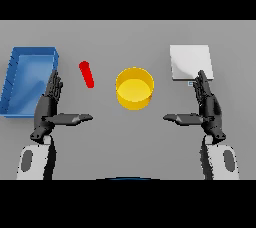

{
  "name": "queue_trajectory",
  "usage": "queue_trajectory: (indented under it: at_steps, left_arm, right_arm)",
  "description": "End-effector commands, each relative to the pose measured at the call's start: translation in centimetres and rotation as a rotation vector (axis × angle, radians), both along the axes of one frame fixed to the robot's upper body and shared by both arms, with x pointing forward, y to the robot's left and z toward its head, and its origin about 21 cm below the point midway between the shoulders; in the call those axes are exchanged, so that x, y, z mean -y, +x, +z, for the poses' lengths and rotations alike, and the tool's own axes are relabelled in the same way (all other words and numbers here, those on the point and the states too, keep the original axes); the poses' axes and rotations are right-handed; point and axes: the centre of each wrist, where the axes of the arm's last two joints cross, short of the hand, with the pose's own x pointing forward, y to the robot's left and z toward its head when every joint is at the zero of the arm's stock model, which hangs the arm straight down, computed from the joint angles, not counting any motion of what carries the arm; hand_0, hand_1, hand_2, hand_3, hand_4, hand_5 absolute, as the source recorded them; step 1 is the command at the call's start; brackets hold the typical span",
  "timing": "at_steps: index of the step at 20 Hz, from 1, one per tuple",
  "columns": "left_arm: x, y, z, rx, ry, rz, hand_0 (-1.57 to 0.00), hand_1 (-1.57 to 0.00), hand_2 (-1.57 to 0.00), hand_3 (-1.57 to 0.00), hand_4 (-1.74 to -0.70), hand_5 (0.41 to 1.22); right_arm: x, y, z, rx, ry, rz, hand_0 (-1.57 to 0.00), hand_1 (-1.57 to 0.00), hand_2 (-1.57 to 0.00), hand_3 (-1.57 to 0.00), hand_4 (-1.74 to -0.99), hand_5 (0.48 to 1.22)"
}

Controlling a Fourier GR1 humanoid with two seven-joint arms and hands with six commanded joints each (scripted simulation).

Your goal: Pick up the red beaker and tilt it to pour out 1 green nut into yellow bowl. Pick up the yellow bowl and place it on the metallic measuring scale.

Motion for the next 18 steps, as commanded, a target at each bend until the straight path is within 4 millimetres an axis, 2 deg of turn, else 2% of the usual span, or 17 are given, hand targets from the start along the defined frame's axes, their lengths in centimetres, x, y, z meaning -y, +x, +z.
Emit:
queue_trajectory:
  at_steps: [1, 6, 8, 9, 11, 15, 18]
  left_arm:
    - [0.1, 0.0, 0.0, 0.000, -0.001, 0.000, 0.00, 0.00, 0.00, 0.00, -1.14, 0.660]
    - [0.8, 0.2, 0.0, -0.006, -0.004, 0.001, 0.00, 0.00, 0.00, 0.00, -1.14, 0.660]
    - [1.0, -1.6, 1.0, 0.071, 0.127, -0.064, 0.00, 0.00, 0.00, 0.00, -1.14, 0.660]
    - [1.1, -2.5, 1.5, 0.076, 0.156, -0.076, 0.00, 0.00, 0.00, 0.00, -1.14, 0.660]
    - [1.4, -3.1, 2.3, 0.056, 0.188, -0.096, 0.00, 0.00, 0.00, 0.00, -1.14, 0.660]
    - [1.6, -2.5, 2.5, -0.002, 0.205, -0.109, 0.00, 0.00, 0.00, 0.00, -1.14, 0.650]
    - [1.7, -0.8, 2.0, -0.039, 0.210, -0.116, 0.00, 0.00, 0.00, 0.00, -1.14, 0.647]
  right_arm:
    - [-0.1, 0.0, 0.0, 0.000, 0.001, 0.000, 0.00, 0.00, 0.00, 0.00, -1.071, 0.578]
    - [-0.6, 0.3, -0.1, -0.010, 0.004, 0.002, 0.00, 0.00, 0.00, 0.00, -1.071, 0.578]
    - [-0.8, -1.3, 0.7, 0.138, -0.235, 0.029, 0.00, 0.00, 0.00, 0.00, -1.072, 0.577]
    - [-1.2, -1.8, 0.5, 0.146, -0.291, 0.037, 0.00, 0.00, 0.00, 0.00, -1.066, 0.576]
    - [-1.1, -1.8, 1.4, 0.162, -0.334, 0.037, 0.00, 0.00, 0.00, 0.00, -1.071, 0.581]
    - [-1.4, -2.0, 1.7, 0.167, -0.307, 0.065, 0.00, 0.00, 0.00, 0.00, -1.131, 0.607]
    - [-1.2, -2.1, 1.5, 0.152, -0.277, 0.081, 0.00, 0.00, 0.00, 0.00, -1.180, 0.627]
